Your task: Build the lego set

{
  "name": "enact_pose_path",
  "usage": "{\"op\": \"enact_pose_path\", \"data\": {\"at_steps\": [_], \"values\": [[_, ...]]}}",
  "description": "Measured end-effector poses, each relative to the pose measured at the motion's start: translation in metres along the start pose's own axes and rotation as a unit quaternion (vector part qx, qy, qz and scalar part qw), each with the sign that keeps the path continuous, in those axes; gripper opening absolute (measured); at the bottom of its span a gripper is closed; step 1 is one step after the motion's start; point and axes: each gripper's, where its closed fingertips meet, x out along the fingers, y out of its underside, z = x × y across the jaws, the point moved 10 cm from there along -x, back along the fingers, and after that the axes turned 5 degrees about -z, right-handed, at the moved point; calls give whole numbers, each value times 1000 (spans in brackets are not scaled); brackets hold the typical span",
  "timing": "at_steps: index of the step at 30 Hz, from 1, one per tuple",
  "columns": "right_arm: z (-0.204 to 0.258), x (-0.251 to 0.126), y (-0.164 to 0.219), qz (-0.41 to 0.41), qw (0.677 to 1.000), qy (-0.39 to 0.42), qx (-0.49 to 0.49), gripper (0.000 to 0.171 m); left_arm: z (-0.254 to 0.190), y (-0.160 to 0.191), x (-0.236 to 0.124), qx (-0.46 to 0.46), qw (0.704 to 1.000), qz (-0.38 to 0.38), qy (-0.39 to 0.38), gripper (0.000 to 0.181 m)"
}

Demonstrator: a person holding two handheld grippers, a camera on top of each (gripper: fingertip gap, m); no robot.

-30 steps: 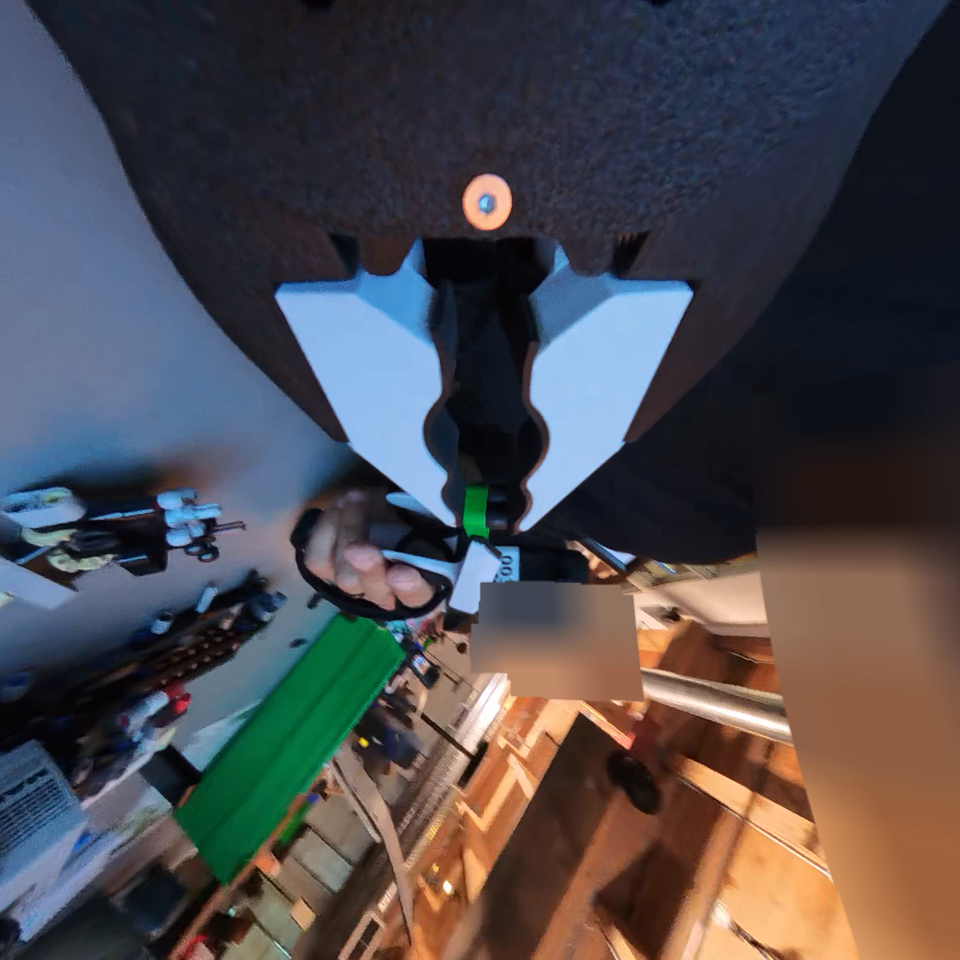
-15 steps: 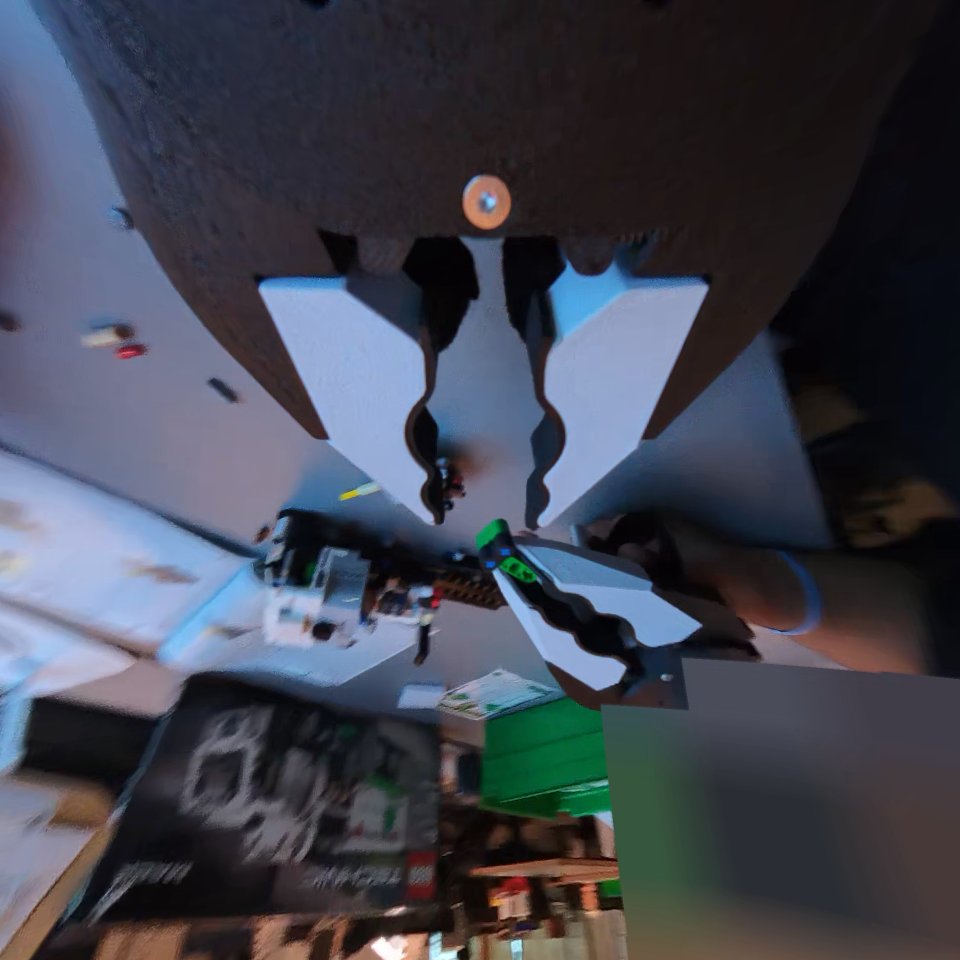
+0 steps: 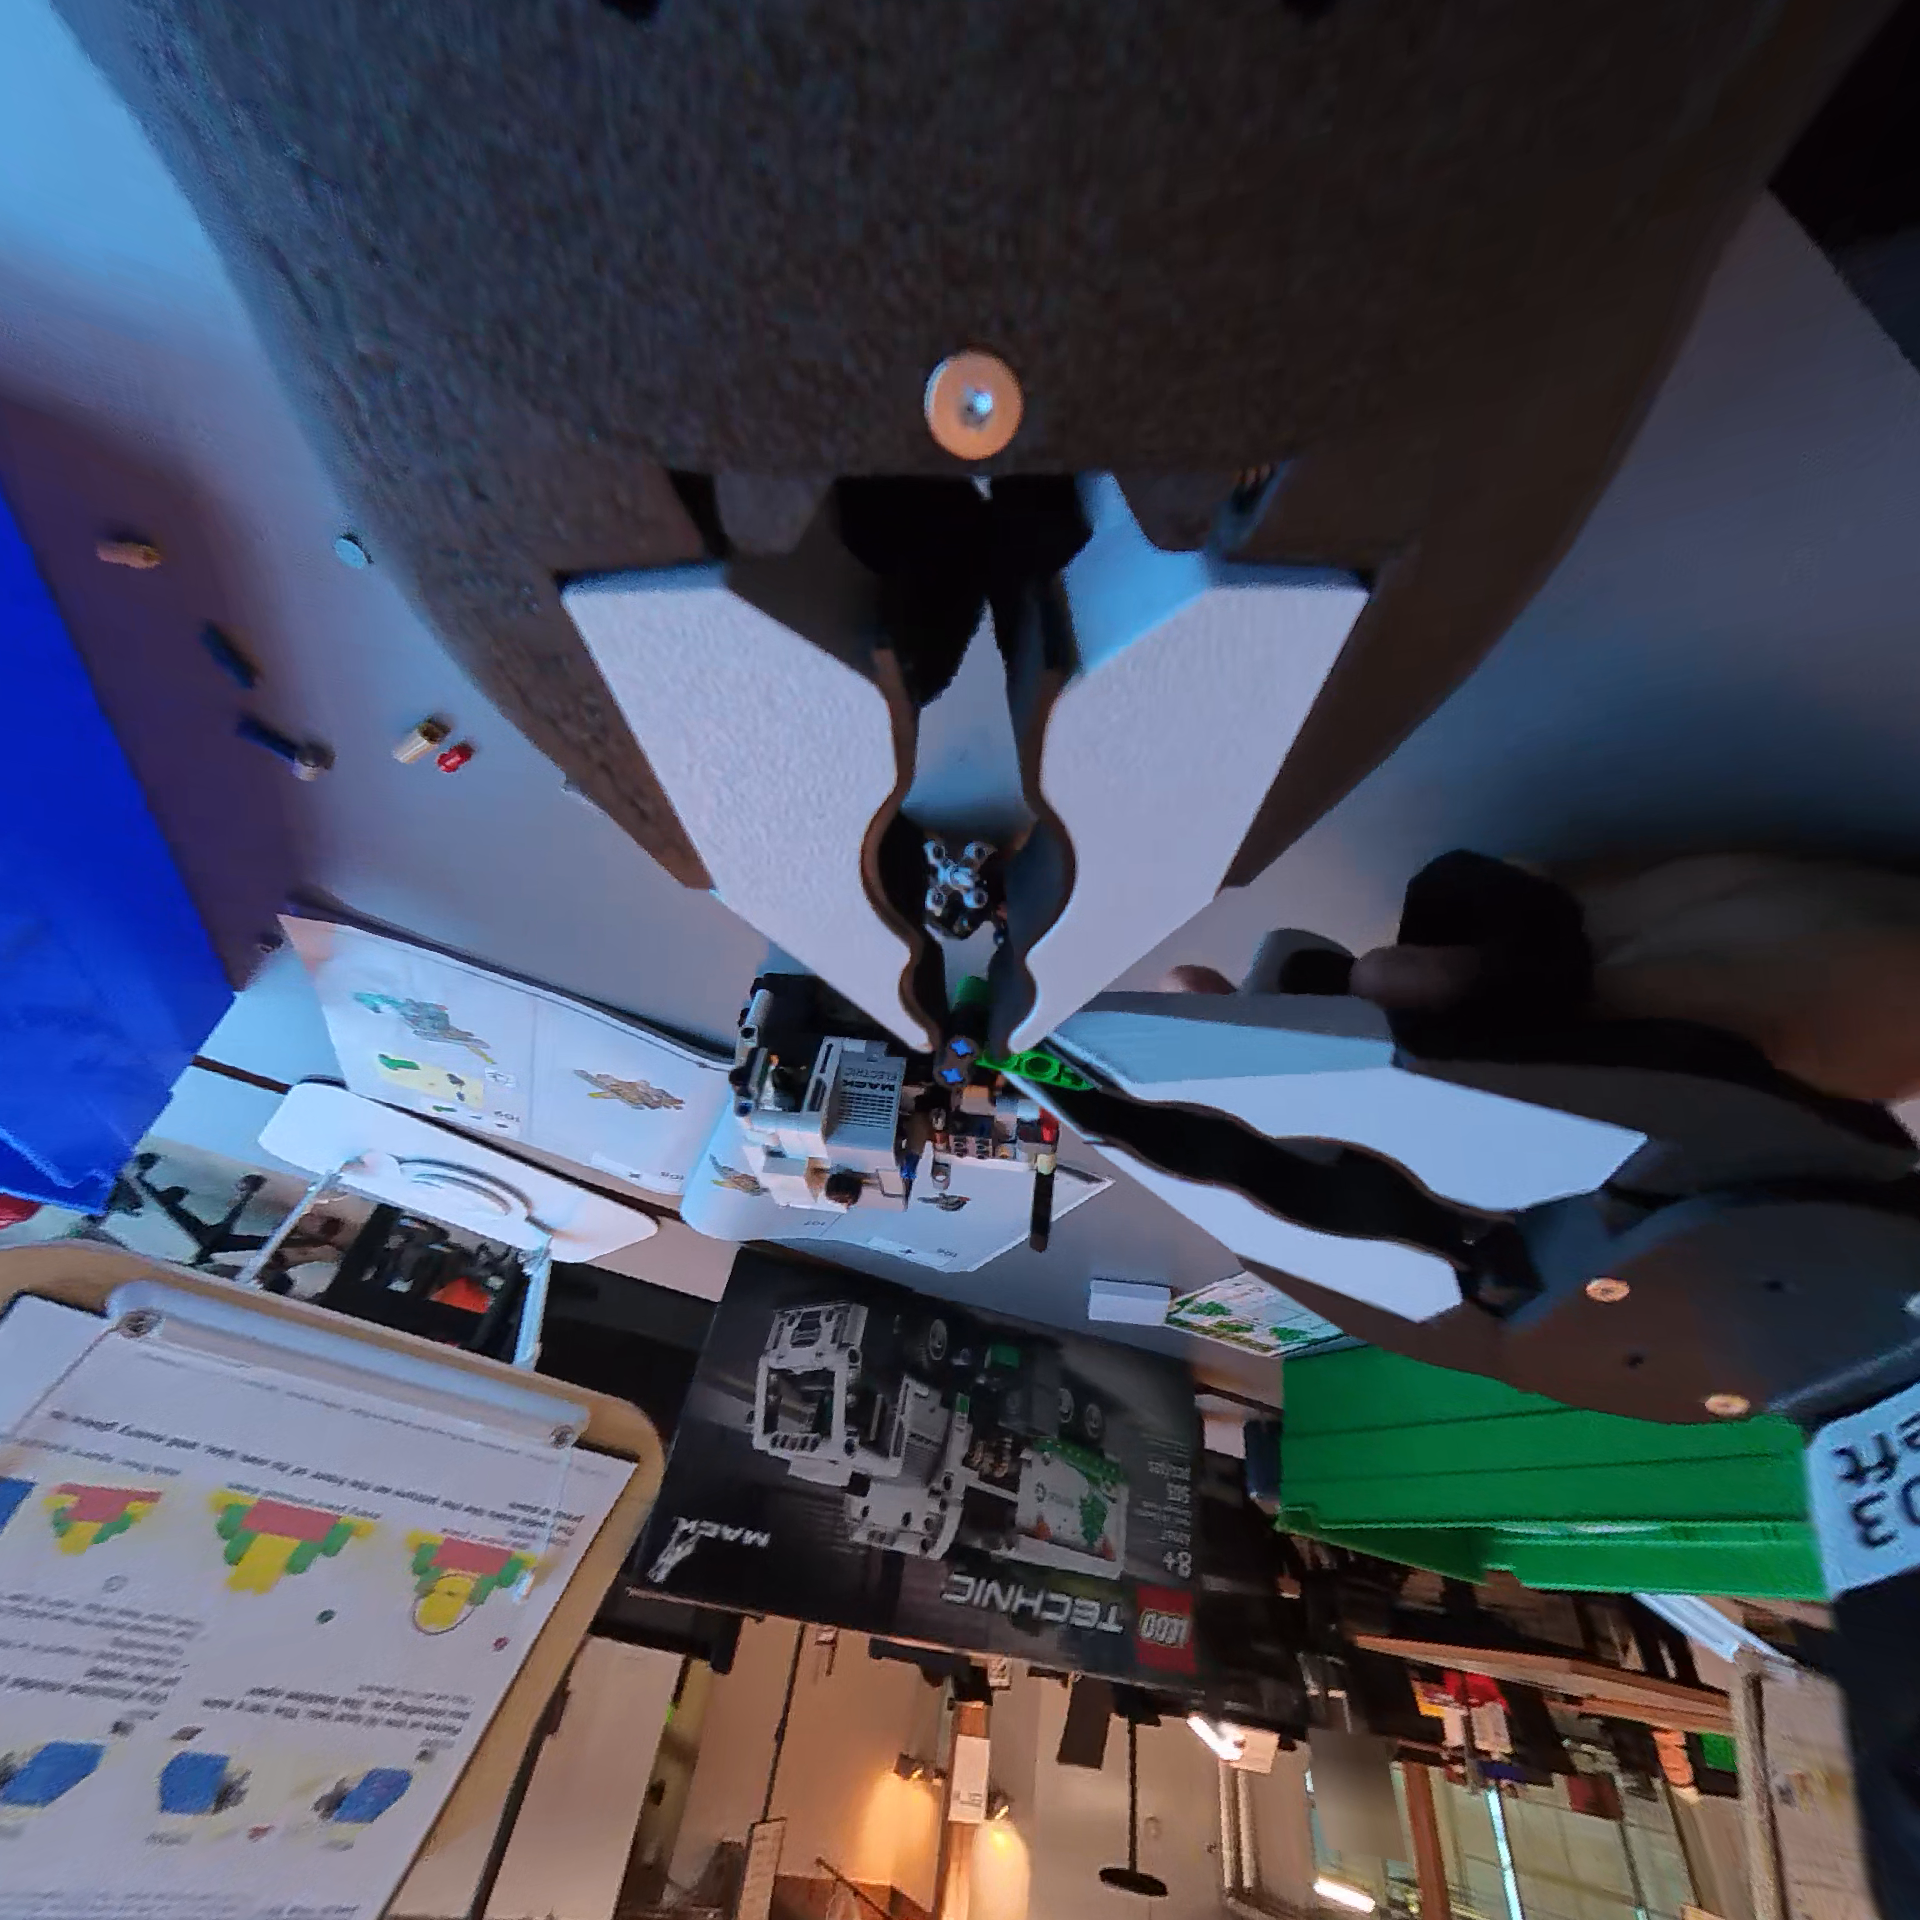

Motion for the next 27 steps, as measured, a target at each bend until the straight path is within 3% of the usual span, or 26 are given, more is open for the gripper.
{"op": "enact_pose_path", "data": {"at_steps": [6, 27], "values": [[13, -6, -3, -30, 998, 48, 0, 5, -14, -6, -3, 68, 996, -6, -48, 5], [1, -2, -9, 4, 1000, -3, 4, 5, -16, -5, -2, 127, 991, 9, -51, 4]]}}
